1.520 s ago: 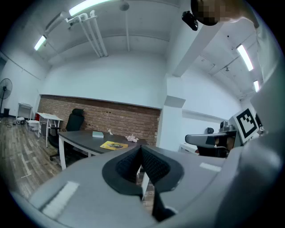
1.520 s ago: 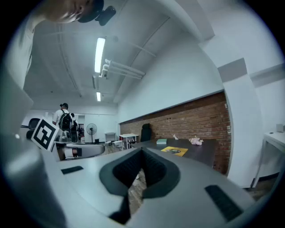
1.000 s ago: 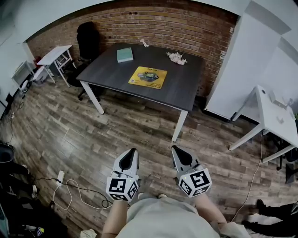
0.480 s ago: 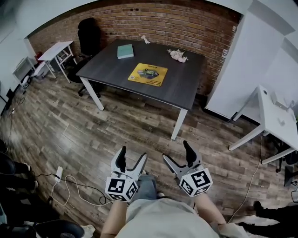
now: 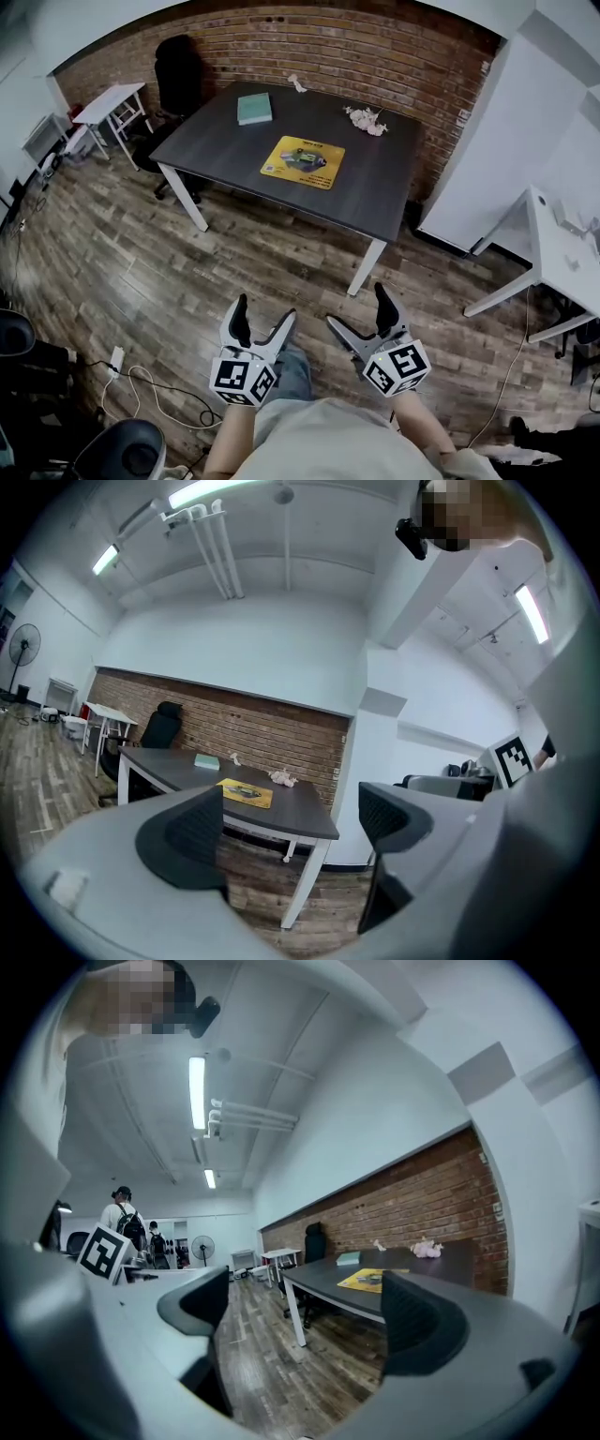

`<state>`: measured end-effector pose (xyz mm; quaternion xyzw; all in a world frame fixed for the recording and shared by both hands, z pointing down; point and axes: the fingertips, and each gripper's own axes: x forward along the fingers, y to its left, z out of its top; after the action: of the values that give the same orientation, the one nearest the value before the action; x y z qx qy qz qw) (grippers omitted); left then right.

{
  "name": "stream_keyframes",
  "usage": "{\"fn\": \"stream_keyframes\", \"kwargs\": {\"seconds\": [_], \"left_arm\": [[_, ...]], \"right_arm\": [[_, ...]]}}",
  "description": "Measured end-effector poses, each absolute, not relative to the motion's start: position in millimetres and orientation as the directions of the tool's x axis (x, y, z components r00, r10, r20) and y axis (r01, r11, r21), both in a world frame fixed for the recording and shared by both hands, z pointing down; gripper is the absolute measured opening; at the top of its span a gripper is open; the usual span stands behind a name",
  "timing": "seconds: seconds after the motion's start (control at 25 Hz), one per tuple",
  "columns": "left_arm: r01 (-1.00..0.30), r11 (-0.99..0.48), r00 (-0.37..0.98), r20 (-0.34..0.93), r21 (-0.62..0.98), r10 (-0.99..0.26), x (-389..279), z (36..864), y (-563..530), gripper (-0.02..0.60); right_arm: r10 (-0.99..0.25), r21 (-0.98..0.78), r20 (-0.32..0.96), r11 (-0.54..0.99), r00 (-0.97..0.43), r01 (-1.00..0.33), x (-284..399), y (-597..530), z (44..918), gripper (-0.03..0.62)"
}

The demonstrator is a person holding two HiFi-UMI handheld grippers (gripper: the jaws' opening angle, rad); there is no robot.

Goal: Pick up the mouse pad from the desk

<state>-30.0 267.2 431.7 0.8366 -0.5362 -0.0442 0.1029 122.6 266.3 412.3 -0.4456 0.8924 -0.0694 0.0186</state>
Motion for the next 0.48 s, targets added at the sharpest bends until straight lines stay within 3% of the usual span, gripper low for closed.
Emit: {"fn": "stream_keyframes", "kwargs": {"seconds": [0.48], "left_arm": [[-0.872,-0.449,0.465,0.047,0.194,-0.884,-84.4,423.8,111.2,0.436]], "right_arm": [[-0.818,-0.139,0.045,0.563,-0.573,-0.815,63.4,110.5,406.5,0.476]]}}
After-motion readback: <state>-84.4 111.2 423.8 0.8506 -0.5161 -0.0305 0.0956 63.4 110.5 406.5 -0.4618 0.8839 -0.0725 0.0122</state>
